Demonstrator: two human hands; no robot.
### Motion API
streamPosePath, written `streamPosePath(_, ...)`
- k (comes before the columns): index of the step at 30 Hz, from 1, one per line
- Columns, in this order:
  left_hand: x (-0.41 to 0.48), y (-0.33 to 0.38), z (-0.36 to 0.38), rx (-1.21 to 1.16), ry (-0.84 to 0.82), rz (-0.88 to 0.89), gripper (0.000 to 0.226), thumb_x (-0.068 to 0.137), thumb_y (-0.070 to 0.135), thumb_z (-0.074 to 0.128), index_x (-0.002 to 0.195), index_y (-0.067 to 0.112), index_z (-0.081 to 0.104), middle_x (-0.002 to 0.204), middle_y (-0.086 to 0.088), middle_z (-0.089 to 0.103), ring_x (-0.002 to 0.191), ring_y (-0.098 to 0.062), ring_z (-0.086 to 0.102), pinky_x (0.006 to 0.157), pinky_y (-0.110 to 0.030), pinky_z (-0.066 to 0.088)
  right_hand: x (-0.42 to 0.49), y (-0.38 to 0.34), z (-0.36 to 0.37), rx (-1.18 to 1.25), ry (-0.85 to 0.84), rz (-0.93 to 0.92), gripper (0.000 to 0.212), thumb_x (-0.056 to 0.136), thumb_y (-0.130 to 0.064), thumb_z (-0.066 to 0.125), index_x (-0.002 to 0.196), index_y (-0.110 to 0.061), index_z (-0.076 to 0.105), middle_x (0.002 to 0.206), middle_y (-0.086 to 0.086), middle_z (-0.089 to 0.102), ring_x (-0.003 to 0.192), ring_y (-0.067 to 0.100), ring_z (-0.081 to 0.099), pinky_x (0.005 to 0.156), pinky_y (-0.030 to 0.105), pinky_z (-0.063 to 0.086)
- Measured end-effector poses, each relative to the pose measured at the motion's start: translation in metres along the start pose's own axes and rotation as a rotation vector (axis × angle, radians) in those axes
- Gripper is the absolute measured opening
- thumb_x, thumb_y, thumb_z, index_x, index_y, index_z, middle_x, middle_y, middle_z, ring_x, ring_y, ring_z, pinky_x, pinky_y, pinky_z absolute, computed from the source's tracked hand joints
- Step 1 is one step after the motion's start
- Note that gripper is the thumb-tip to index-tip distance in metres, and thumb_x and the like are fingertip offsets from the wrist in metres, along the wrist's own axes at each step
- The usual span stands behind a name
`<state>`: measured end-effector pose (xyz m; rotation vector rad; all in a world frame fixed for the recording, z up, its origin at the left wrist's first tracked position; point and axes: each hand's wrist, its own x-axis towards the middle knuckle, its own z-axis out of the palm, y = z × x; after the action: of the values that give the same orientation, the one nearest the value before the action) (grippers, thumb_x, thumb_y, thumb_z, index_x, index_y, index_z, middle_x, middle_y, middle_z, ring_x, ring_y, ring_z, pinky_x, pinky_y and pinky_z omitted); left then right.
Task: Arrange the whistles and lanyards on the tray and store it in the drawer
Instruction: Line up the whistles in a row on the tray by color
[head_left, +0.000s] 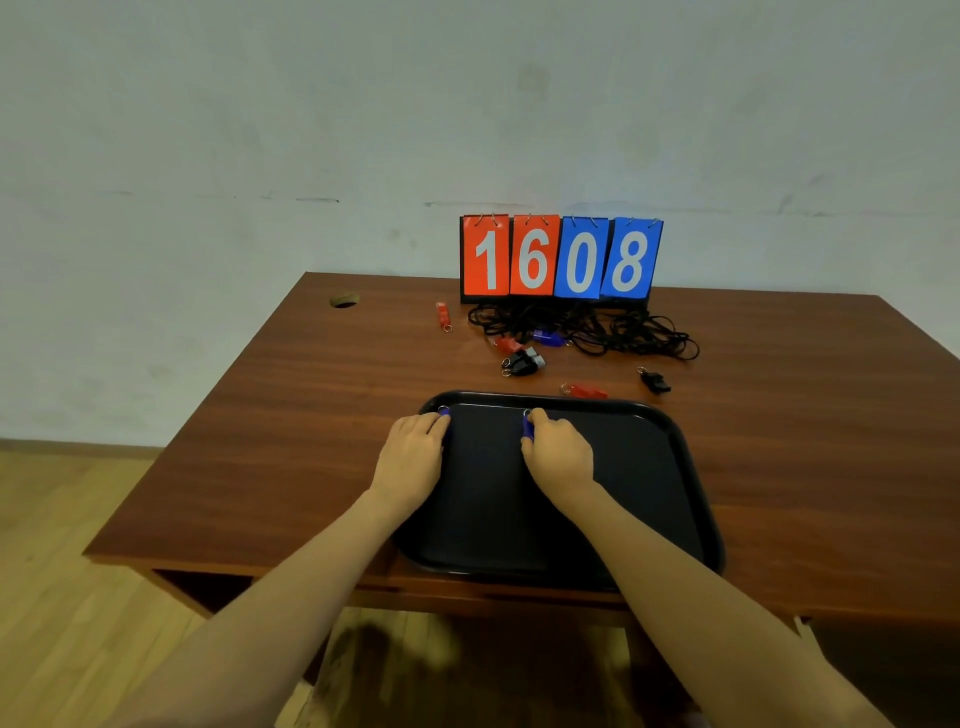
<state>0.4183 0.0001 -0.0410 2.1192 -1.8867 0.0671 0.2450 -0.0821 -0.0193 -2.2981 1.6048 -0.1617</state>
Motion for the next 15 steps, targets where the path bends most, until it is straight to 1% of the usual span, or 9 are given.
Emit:
streamPosePath(2, 0.001, 0.001, -0.002, 0.010, -0.025, 0.003, 0.042, 0.089, 0.002, 0.051, 0.131, 0.004, 0.052, 0.130, -0.013, 0.057, 0.116, -0.031, 0.055, 0.103, -0.037, 0.039, -0.001, -0.001, 0.002, 0.036, -0.025, -0.011, 0.049, 0.095, -0.030, 0.051, 0.140, -0.018, 0.034, 0.124, 0.011, 0.055, 0.107, 0.024, 0.057, 0.080, 0.034, 0.052)
streamPosePath(4, 0.004, 0.002, -0.004, -0.012, -0.059, -0.025, 0.041, 0.094, 0.004, 0.045, 0.134, 0.005, 0.049, 0.136, -0.010, 0.052, 0.117, -0.030, 0.052, 0.101, -0.034, 0.039, -0.003, -0.001, 0.003, 0.112, -0.028, -0.038, 0.061, 0.094, -0.028, 0.053, 0.147, -0.018, 0.024, 0.136, 0.008, 0.048, 0.122, 0.024, 0.048, 0.089, 0.036, 0.050)
streamPosePath(5, 0.006, 0.003, -0.004, -0.022, -0.082, -0.051, 0.040, 0.095, 0.004, 0.043, 0.134, 0.005, 0.048, 0.137, -0.009, 0.049, 0.117, -0.030, 0.051, 0.098, -0.034, 0.041, -0.004, -0.001, 0.004, 0.145, -0.021, -0.052, 0.064, 0.094, -0.026, 0.054, 0.148, -0.017, 0.021, 0.142, 0.006, 0.042, 0.128, 0.024, 0.043, 0.094, 0.037, 0.047)
streamPosePath(7, 0.011, 0.005, -0.005, -0.026, -0.113, -0.084, 0.039, 0.095, 0.004, 0.041, 0.133, 0.004, 0.048, 0.138, -0.010, 0.046, 0.117, -0.029, 0.050, 0.094, -0.034, 0.043, -0.003, -0.001, 0.004, 0.175, -0.045, -0.083, 0.063, 0.094, -0.021, 0.053, 0.149, -0.016, 0.023, 0.150, 0.004, 0.033, 0.136, 0.023, 0.034, 0.104, 0.037, 0.040)
streamPosePath(9, 0.014, 0.005, -0.005, -0.014, -0.125, -0.099, 0.037, 0.096, 0.006, 0.041, 0.132, 0.004, 0.048, 0.137, -0.010, 0.046, 0.116, -0.028, 0.050, 0.093, -0.034, 0.044, 0.000, -0.001, 0.003, 0.164, -0.100, -0.125, 0.055, 0.095, -0.015, 0.051, 0.146, -0.017, 0.031, 0.151, 0.003, 0.032, 0.138, 0.022, 0.032, 0.109, 0.035, 0.035)
streamPosePath(11, 0.016, 0.003, -0.004, -0.013, -0.131, -0.117, 0.035, 0.096, 0.007, 0.042, 0.131, 0.004, 0.049, 0.135, -0.010, 0.046, 0.115, -0.028, 0.050, 0.093, -0.035, 0.045, 0.003, -0.002, 0.003, 0.146, -0.128, -0.152, 0.050, 0.096, -0.011, 0.048, 0.144, -0.018, 0.037, 0.149, 0.004, 0.035, 0.137, 0.022, 0.035, 0.110, 0.034, 0.034)
streamPosePath(15, 0.017, 0.000, -0.002, -0.037, -0.125, -0.143, 0.035, 0.098, 0.009, 0.040, 0.131, 0.004, 0.049, 0.131, -0.011, 0.047, 0.115, -0.029, 0.049, 0.094, -0.037, 0.045, 0.012, -0.011, 0.007, 0.152, -0.155, -0.171, 0.048, 0.096, -0.011, 0.050, 0.143, -0.019, 0.040, 0.148, 0.005, 0.036, 0.135, 0.023, 0.038, 0.110, 0.035, 0.035)
